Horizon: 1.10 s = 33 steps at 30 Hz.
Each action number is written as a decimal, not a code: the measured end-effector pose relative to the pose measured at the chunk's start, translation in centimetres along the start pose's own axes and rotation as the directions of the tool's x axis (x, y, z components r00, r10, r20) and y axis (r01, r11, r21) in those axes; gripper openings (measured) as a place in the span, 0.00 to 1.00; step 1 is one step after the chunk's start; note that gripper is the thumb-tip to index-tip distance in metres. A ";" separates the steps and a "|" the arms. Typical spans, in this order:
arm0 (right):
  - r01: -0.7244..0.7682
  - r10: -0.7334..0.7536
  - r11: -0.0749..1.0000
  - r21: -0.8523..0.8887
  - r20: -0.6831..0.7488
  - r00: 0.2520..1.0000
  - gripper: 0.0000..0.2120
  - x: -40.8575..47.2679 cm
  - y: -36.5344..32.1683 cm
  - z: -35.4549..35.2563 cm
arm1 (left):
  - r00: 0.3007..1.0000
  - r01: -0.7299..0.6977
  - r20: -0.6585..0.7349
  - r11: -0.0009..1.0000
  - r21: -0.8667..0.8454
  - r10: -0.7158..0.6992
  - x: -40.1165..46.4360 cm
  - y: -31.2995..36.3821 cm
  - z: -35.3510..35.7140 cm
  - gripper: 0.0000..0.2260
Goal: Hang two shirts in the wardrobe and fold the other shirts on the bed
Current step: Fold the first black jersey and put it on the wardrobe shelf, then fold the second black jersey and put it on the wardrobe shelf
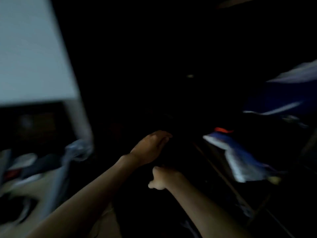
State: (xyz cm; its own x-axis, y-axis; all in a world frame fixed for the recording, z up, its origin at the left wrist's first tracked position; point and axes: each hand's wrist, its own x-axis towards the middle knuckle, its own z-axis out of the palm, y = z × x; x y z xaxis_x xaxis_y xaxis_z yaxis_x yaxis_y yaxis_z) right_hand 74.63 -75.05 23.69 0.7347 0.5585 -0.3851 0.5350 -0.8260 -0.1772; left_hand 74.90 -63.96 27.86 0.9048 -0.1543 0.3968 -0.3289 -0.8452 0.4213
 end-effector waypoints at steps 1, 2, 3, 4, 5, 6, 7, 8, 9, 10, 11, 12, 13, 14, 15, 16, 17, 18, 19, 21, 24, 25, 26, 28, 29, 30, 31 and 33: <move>0.043 -0.043 0.999 0.007 0.113 0.993 0.28 -0.7 -2.9 0.6 | 0.999 0.050 0.014 0.999 0.014 -0.050 -3.3 -1.5 -1.9 0.14; 0.091 -0.087 0.996 -0.015 0.177 0.980 0.28 -1.4 -6.0 1.3 | 0.994 0.105 0.028 0.994 0.022 -0.105 -7.0 -2.5 -4.3 0.13; 0.143 -0.131 0.989 -0.048 0.203 0.970 0.25 -2.0 -9.6 2.1 | 0.988 0.150 0.015 0.988 0.038 -0.151 -10.7 -3.3 -6.6 0.12; 0.215 -0.194 0.974 -0.074 0.222 0.955 0.20 -2.1 -12.8 3.4 | 0.979 0.202 -0.008 0.978 0.059 -0.202 -14.4 -4.0 -8.9 0.11; 0.280 -0.249 0.956 -0.092 0.254 0.935 0.18 -1.6 -16.2 4.9 | 0.967 0.253 -0.040 0.963 0.092 -0.250 -18.3 -4.4 -11.1 0.11; 0.335 -0.292 0.935 -0.113 0.289 0.912 0.19 -1.3 -19.4 6.1 | 0.948 0.317 -0.060 0.940 0.126 -0.311 -22.3 -4.5 -13.3 0.10; 0.401 -0.342 0.906 -0.136 0.323 0.882 0.19 -1.3 -22.8 7.2 | 0.923 0.385 -0.085 0.908 0.168 -0.375 -26.3 -4.9 -15.2 0.11; 0.468 -0.402 0.873 -0.138 0.340 0.850 0.20 -2.0 -26.2 8.2 | 0.889 0.457 -0.114 0.864 0.212 -0.443 -30.7 -5.6 -17.0 0.11; 0.515 -0.443 0.843 -0.156 0.342 0.828 0.23 -2.7 -29.7 9.3 | 0.847 0.532 -0.144 0.810 0.246 -0.512 -35.3 -6.3 -18.6 0.11; 0.561 -0.485 0.810 -0.172 0.341 0.805 0.25 -3.1 -33.2 10.8 | 0.793 0.608 -0.180 0.749 0.263 -0.582 -40.1 -6.7 -20.1 0.11; 0.607 -0.530 0.773 -0.188 0.337 0.779 0.26 -3.9 -36.6 12.1 | 0.733 0.680 -0.221 0.686 0.258 -0.643 -45.1 -7.1 -21.5 0.11; 0.646 -0.565 0.734 -0.206 0.343 0.751 0.26 -4.8 -40.0 13.4 | 0.667 0.745 -0.260 0.620 0.246 -0.699 -50.1 -7.3 -22.8 0.10; 0.682 -0.593 0.697 -0.221 0.356 0.722 0.26 -5.8 -43.2 14.7 | 0.594 0.804 -0.289 0.546 0.234 -0.751 -54.9 -7.0 -24.1 0.10; 0.703 -0.603 0.669 -0.241 0.378 0.703 0.26 -6.6 -46.1 15.9 | 0.517 0.856 -0.313 0.468 0.221 -0.797 -59.3 -6.5 -25.1 0.11; 0.721 -0.607 0.642 -0.261 0.403 0.685 0.25 -7.4 -48.7 17.1 | 0.442 0.896 -0.332 0.393 0.204 -0.833 -63.5 -5.9 -26.0 0.13; 0.732 -0.606 0.621 -0.280 0.421 0.675 0.26 -8.0 -51.1 18.4 | 0.377 0.925 -0.356 0.328 0.192 -0.855 -67.1 -5.3 -26.8 0.17; 0.737 -0.607 0.605 -0.302 0.425 0.672 0.26 -8.5 -53.2 19.5 | 0.333 0.941 -0.384 0.279 0.190 -0.861 -70.3 -4.8 -27.5 0.24; 0.743 -0.612 0.588 -0.319 0.424 0.667 0.26 -8.8 -55.0 20.4 | 0.291 0.954 -0.394 0.236 0.184 -0.872 -73.1 -4.6 -28.0 0.27; 0.748 -0.620 0.573 -0.334 0.420 0.662 0.27 -9.0 -56.5 21.1 | 0.245 0.967 -0.393 0.191 0.170 -0.886 -75.4 -4.3 -28.5 0.26; 0.752 -0.630 0.550 -0.364 0.410 0.659 0.27 -9.0 -58.8 22.2 | 0.165 0.983 -0.391 0.118 0.141 -0.906 -79.0 -4.3 -29.0 0.16; 0.746 -0.621 0.533 -0.399 0.414 0.666 0.28 -7.6 -61.5 22.7 | 0.095 0.995 -0.385 0.072 0.075 -0.918 -82.4 -5.5 -28.9 0.13; 0.740 -0.617 0.535 -0.408 0.410 0.672 0.28 -6.8 -62.1 22.8 | 0.074 0.997 -0.374 0.057 0.056 -0.925 -82.9 -6.2 -28.8 0.13; 0.730 -0.608 0.541 -0.418 0.405 0.683 0.28 -5.8 -62.6 22.9 | 0.058 0.998 -0.362 0.046 0.041 -0.930 -83.3 -7.1 -28.5 0.12; 0.711 -0.579 0.554 -0.433 0.413 0.702 0.28 -3.2 -63.4 23.0 | 0.046 0.999 -0.331 0.043 0.015 -0.942 -83.3 -9.5 -28.0 0.11; 0.704 -0.560 0.562 -0.435 0.427 0.711 0.28 -1.6 -63.7 23.1 | 0.048 0.999 -0.320 0.047 0.010 -0.946 -83.1 -11.0 -27.7 0.11; 0.693 -0.534 0.574 -0.437 0.443 0.721 0.27 0.2 -63.9 23.1 | 0.054 0.999 -0.308 0.053 0.012 -0.950 -82.8 -12.8 -27.5 0.13; 0.681 -0.509 0.586 -0.439 0.455 0.731 0.26 2.1 -64.0 23.2 | 0.061 0.998 -0.288 0.058 0.017 -0.956 -82.3 -14.6 -27.3 0.15; 0.642 -0.450 0.624 -0.444 0.468 0.761 0.23 6.7 -64.2 23.5 | 0.072 0.997 -0.227 0.070 0.019 -0.971 -80.7 -18.9 -27.1 0.17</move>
State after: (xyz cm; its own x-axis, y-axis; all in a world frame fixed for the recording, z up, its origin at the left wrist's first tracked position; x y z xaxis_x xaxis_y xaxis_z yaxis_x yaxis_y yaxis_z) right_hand 35.44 -20.05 11.19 0.1231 0.7609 -0.6371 0.9914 -0.1234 0.0443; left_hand 0.79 -21.70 10.01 0.3233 0.9259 -0.1953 0.8847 -0.2225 0.4096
